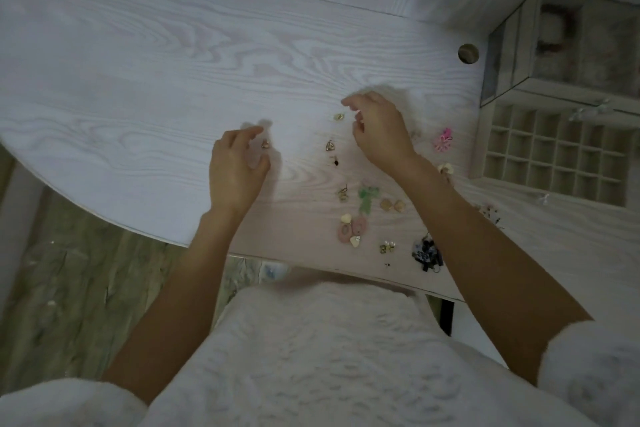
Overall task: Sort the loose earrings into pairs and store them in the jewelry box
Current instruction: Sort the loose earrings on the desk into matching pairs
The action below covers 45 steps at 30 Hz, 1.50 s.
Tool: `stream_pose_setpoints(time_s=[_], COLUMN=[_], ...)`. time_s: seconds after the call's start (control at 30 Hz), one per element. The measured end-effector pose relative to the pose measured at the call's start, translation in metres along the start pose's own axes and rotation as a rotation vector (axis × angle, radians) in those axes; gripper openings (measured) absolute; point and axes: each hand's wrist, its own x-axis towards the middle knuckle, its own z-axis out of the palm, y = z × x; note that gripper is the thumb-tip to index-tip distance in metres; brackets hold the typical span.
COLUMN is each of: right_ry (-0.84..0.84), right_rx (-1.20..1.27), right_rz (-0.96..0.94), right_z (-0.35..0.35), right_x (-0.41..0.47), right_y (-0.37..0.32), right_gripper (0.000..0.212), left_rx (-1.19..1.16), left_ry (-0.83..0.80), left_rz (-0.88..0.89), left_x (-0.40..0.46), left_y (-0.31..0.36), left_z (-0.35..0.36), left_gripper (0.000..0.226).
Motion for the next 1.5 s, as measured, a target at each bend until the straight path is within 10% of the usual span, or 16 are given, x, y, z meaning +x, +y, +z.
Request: stream_pose_setpoints(time_s=[0.33,0.67,1.5], right_ry=[-0.001,-0.039,0.129], right_rx=[-0.060,-0.044,-0.040], right_rz=[-0.102,0.043,0.170], right_z=[0.026,0.021,-0.015], right_x=[0.007,-0.025,-0.061], right_y=[-0.002,0.006,0.039], right_gripper=[0.015,0.016,0.013], left_rx=[-0.130,-0.096,-0.218], left_ry=[-0.041,-0.115,-0.223], left_rz=[-0.102,0.304,0.223], left_x=[0.007,-0.007,0.008], left_y=[0.001,0.044,0.103], left_z=[0.003,0.033,0.067], left_gripper=[0.028,0.026,0.008])
